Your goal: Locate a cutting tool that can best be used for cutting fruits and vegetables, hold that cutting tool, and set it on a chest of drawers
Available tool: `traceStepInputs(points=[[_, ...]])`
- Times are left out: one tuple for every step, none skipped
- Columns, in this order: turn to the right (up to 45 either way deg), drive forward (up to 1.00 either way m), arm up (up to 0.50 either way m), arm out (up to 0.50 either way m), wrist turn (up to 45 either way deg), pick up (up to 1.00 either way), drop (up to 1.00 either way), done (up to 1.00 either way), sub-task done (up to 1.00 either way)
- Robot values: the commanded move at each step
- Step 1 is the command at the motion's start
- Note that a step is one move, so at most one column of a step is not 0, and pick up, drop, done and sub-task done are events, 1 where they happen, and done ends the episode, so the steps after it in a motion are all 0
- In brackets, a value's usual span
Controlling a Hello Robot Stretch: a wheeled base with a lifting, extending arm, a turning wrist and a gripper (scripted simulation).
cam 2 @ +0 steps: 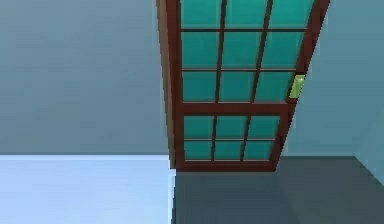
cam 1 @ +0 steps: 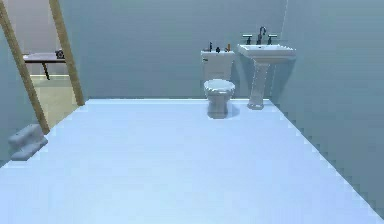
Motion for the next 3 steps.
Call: traceStepInputs(points=[[-9.0,0.0,0.0,0.0,0.0,0.0,0.0,0.0,0.0],[0.0,0.25,0.0,0.0,0.0,0.0,0.0,0.0,0.0],[-24.0,0.0,0.0,0.0,0.0,0.0,0.0,0.0,0.0]])
